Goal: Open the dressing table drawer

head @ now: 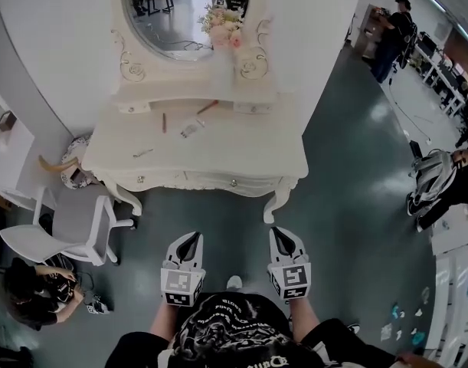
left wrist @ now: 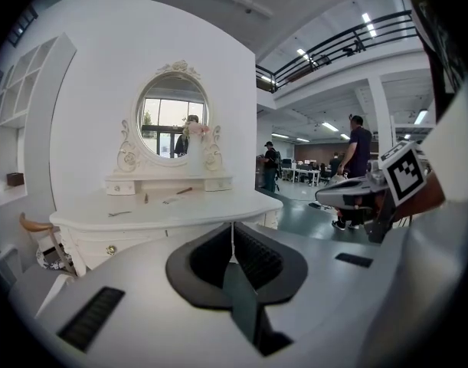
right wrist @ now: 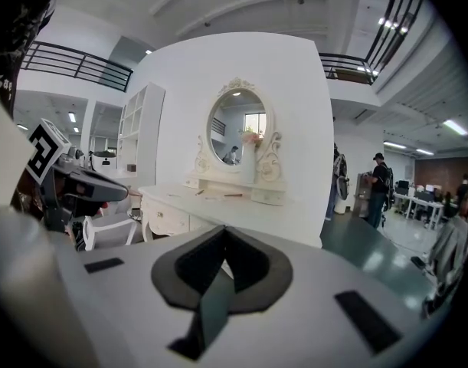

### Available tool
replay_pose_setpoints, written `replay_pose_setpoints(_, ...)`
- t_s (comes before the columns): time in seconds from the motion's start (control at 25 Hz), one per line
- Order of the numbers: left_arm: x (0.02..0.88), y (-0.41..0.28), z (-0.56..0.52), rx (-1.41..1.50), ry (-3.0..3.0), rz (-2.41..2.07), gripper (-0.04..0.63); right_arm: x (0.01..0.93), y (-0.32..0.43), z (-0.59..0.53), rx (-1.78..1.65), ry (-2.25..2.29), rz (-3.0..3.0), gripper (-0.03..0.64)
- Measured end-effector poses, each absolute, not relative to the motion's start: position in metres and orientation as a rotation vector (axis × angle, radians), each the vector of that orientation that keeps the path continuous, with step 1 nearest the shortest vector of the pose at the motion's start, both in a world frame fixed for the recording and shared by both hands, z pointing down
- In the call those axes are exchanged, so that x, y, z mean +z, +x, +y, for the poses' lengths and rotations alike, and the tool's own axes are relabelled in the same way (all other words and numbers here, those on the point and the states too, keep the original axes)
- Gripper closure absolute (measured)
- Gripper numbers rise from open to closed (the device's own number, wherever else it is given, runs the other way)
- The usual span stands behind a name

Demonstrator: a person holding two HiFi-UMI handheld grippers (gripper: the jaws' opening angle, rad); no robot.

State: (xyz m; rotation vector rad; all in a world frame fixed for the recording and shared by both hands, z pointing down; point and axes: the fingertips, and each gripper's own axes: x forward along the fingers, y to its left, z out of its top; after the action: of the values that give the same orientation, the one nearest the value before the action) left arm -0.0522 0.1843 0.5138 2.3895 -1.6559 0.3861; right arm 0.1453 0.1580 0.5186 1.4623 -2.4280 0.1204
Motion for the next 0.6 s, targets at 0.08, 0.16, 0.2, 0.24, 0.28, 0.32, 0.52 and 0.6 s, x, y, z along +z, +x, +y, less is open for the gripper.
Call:
replay_pose_setpoints(0.08,0.515,-0.044,0.176,0.38,2.382,-1.666,0.574,0.52,0.15,0.149,0.116,1.439,-2.437,0.606)
replay_pose_setpoints(0.16,0.515,-0.038,0.169,0.369,2.371,-1.678,0.574,0.521,0.154,0.14,0.111,1.423,-2.447,0.606)
replay_pose_setpoints(0.2,0.515,-0.036,0.166,0.358,2.365,-1.682,0.574,0.521,0.156,0.136,0.108,1.418,-2.453,0.606)
replay_pose_setpoints(0.24,0.514,-0.034,0.163,0.346,2.358,-1.686,0.574,0.521,0.158,0.133,0.106,1.415,-2.457,0.606)
replay_pose_setpoints(0.28,0.513,-0.032,0.161,0.336,2.354,-1.69,0.574,0.521,0.16,0.13,0.106,1.413,-2.459,0.606)
replay_pose_setpoints(0.32,0.512,-0.03,0.159,0.331,2.353,-1.693,0.574,0.521,0.161,0.127,0.107,1.412,-2.459,0.606)
replay_pose_setpoints(0.52,0.512,-0.027,0.154,0.344,2.341,-1.71,0.574,0.522,0.164,0.121,0.114,1.4,-2.477,0.606)
replay_pose_setpoints(0.6,0.512,-0.027,0.153,0.34,2.329,-1.716,0.574,0.524,0.165,0.119,0.119,1.395,-2.476,0.606)
